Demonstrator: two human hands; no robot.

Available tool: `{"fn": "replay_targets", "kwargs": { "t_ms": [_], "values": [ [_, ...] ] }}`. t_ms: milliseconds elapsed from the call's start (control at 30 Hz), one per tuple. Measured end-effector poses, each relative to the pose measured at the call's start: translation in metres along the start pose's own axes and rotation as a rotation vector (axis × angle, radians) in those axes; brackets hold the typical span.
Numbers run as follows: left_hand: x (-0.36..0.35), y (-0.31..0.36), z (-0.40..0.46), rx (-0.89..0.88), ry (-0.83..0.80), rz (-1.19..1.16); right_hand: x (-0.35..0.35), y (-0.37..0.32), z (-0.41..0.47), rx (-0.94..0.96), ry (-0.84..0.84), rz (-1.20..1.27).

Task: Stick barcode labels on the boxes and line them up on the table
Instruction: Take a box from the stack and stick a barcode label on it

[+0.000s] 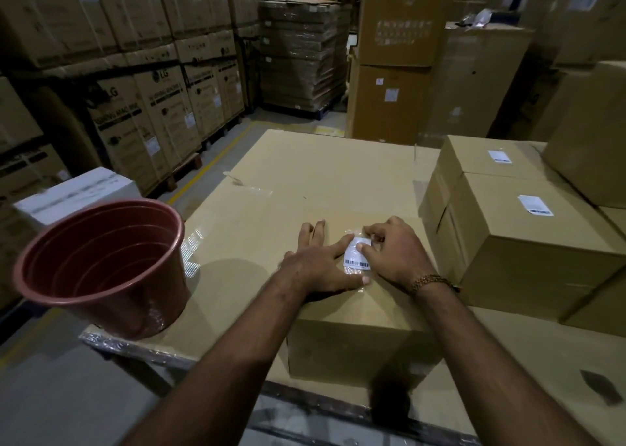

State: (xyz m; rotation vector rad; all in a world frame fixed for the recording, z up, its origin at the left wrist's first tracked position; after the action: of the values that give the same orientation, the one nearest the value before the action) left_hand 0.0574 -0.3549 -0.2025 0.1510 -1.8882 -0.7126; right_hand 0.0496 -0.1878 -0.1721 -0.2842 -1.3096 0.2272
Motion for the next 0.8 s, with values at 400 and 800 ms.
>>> {"fn": "replay_targets", "kwargs": {
  "t_ms": [400,800],
  "values": [
    [0.0012,-0.0004,0.0077,0.067,-0.133,0.007,-0.0006,0.0075,0.0009,0.008,0.079,0.103],
    [-0.0001,-0.0016,0.0097,0.073,-0.127,-0.018,-0.0003,0.0021,-0.003,-0.036,0.195,0.047]
  ]
}}
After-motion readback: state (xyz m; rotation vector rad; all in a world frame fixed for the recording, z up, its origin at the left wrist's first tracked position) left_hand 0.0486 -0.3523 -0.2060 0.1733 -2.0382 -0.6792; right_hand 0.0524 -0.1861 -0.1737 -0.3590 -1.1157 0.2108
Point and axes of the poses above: each hand's wrist, its own z-axis towards the middle knuckle, its own x-axis out of the back of the hand, y = z × x, the point moved 9 cm from there along z, towards the middle knuckle, and after that the axes turned 11 degrees about -z, right-handed, at the moved point
